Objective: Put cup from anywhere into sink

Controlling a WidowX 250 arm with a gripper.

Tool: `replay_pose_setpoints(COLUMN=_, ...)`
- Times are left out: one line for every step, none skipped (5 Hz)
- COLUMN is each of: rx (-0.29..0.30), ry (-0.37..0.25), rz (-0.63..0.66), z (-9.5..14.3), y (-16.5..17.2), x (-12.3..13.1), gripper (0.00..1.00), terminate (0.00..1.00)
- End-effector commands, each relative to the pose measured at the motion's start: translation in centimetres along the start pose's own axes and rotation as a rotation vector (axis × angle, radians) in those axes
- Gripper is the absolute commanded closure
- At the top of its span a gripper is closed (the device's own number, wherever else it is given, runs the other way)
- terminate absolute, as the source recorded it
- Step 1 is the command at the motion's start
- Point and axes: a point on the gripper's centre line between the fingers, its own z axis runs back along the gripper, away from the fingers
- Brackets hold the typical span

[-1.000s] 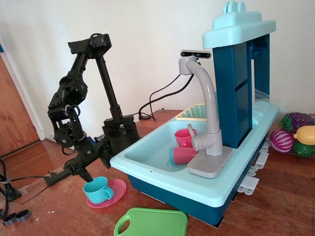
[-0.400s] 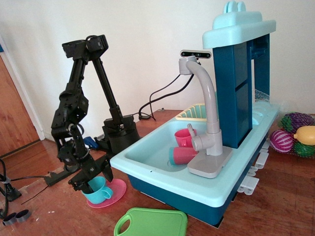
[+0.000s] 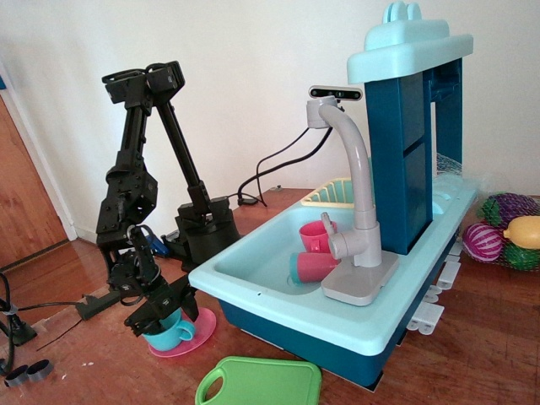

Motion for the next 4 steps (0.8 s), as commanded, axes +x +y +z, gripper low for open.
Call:
replay_pose_setpoints(rx=-0.023, ry=-0.054, rz=0.019, z=1.5, y=0.2, x=-0.3, gripper=1.0, terminate=0.0)
replay_pose_setpoints(rx=-0.032, ry=-0.054, rz=0.026, z=1.2, y=0.2, x=-0.9, gripper=1.0, terminate=0.0)
replay_pose_setpoints(rx=-0.028, ry=-0.05, rz=0.035, z=1.6, y=0.1, x=-1.3, gripper=1.0, terminate=0.0)
replay_pose_setpoints(rx=-0.01, ry=-0.012, rz=0.027, z=4.2, y=0.3, x=-3.0, gripper=1.0, terminate=0.0)
